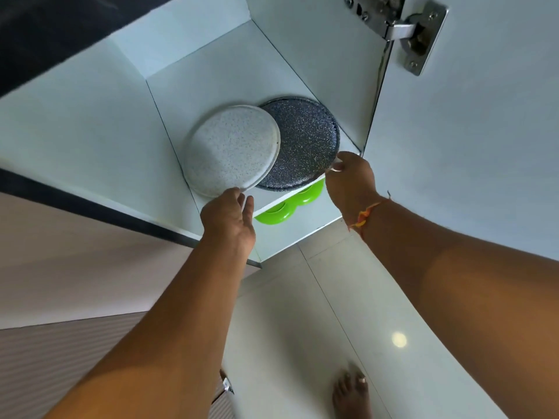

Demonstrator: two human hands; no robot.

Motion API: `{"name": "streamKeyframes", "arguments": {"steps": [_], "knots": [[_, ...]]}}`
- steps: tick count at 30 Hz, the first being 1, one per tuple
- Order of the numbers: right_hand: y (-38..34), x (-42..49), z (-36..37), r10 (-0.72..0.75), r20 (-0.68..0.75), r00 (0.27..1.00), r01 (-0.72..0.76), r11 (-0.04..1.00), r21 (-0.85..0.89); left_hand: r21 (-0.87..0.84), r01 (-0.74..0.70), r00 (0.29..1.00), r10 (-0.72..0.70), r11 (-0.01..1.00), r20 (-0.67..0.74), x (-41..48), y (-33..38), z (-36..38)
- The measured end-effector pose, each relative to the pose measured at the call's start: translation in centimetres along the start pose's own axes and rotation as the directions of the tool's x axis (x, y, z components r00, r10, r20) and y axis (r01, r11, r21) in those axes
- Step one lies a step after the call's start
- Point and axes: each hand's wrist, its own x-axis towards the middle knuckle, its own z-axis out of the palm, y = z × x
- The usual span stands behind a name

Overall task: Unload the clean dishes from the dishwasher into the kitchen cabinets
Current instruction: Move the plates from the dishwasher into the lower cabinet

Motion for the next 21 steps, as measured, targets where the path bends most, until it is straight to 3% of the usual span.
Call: {"name": "streamKeyframes", "arguments": {"steps": [2, 3, 4, 5, 6, 7, 9, 11, 17, 21], "knots": [[-0.4, -0.2, -0.3, -0.114, -0.02, 0.993, 0.107, 0.972, -0.207, 0.121, -0.097, 0.995, 0.099, 0.988, -0.007, -0.1, -0.1, 0.2], [-0.6, -0.3, -0.2, -0.173, -0.005, 0.985, 0.165, 0.949, -0.27, 0.344, -0.237, 0.967, 0.253, 0.909, -0.003, -0.1, -0.2, 0.0], [-0.9, -0.4, -0.1, -0.239, 0.026, 0.971, 0.233, 0.913, -0.335, 0.631, -0.426, 0.867, 0.491, 0.649, 0.082, 0.3, -0.5, -0.5], [-1.1, -0.3, 0.2, -0.312, 0.07, 0.947, 0.314, 0.862, -0.397, 0.787, -0.561, 0.708, 0.641, 0.257, 0.296, 1.1, -0.9, -1.1], [-1.3, -0.4, 0.5, -0.382, 0.131, 0.915, 0.398, 0.802, -0.446, 0.778, -0.624, 0.567, 0.641, -0.077, 0.517, 1.9, -1.3, -1.7], [-1.5, -0.3, 0.9, -0.428, 0.206, 0.88, 0.473, 0.74, -0.479, 0.733, -0.624, 0.524, 0.55, -0.272, 0.65, 2.1, -1.5, -1.9], [-1.5, -0.2, 1.6, -0.453, 0.382, 0.806, 0.592, 0.596, -0.542, 0.674, -0.572, 0.552, 0.389, -0.467, 0.738, 3.0, -2.0, -2.2], [-1.0, 0.3, 2.2, -0.416, 0.531, 0.738, 0.675, 0.452, -0.583, 0.623, -0.537, 0.55, 0.325, -0.568, 0.77, 4.0, -2.0, -2.5], [-1.0, 3.9, 3.6, -0.355, 0.638, 0.684, 0.73, 0.326, -0.601, 0.61, -0.497, 0.612, 0.249, -0.617, 0.75, 5.6, -0.8, -1.8], [-1.1, 4.0, 3.4, -0.411, 0.596, 0.69, 0.724, 0.356, -0.591, 0.611, -0.491, 0.632, 0.229, -0.62, 0.74, 5.2, -0.4, -1.7]]}}
